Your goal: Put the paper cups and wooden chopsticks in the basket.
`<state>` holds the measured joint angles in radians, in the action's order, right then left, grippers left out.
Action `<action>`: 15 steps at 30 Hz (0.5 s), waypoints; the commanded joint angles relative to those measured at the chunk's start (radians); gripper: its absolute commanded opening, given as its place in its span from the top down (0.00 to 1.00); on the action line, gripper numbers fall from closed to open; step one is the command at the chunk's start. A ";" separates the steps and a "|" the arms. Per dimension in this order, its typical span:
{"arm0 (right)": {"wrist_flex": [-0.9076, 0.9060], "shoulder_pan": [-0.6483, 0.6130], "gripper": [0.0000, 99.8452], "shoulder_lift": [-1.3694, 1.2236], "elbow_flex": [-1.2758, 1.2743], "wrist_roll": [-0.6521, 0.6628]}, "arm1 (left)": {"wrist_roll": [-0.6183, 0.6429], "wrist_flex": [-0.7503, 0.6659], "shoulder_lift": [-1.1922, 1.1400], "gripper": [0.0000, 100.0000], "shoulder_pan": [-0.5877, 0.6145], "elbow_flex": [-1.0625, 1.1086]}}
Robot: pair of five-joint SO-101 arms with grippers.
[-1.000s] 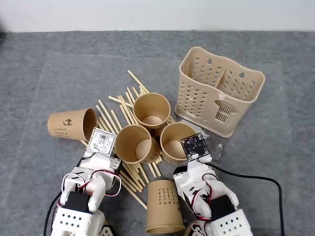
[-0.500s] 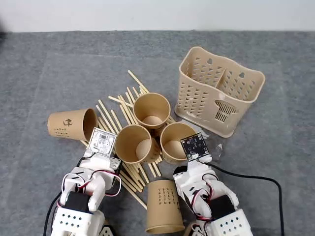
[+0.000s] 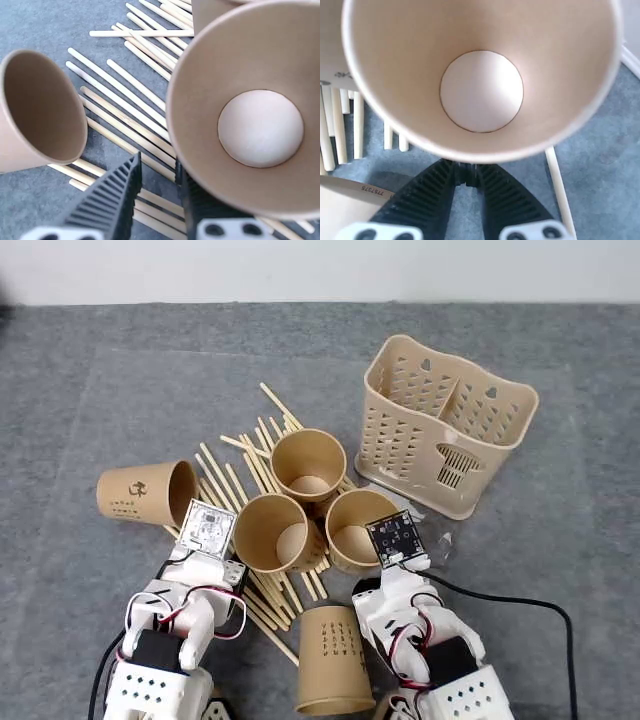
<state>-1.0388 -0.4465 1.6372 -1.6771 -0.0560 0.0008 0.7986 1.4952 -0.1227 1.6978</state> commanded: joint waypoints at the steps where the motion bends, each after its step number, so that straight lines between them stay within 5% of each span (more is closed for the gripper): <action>1: -0.058 -0.022 0.99 0.012 -0.008 -0.003 | -0.008 0.003 0.009 0.89 -0.005 -0.007; 5: -0.140 0.004 0.99 0.013 0.066 0.002 | -0.008 0.003 0.009 0.89 -0.005 -0.007; 11: -0.199 0.309 0.99 0.013 0.279 0.011 | -0.008 0.003 0.009 0.89 -0.005 -0.007; 15: -0.202 0.380 0.99 0.013 0.411 0.014 | -0.008 0.003 0.009 0.89 -0.005 -0.007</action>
<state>-1.2321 -0.1059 1.6448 -1.3917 -0.0545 0.0008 0.7986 1.4952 -0.1227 1.6978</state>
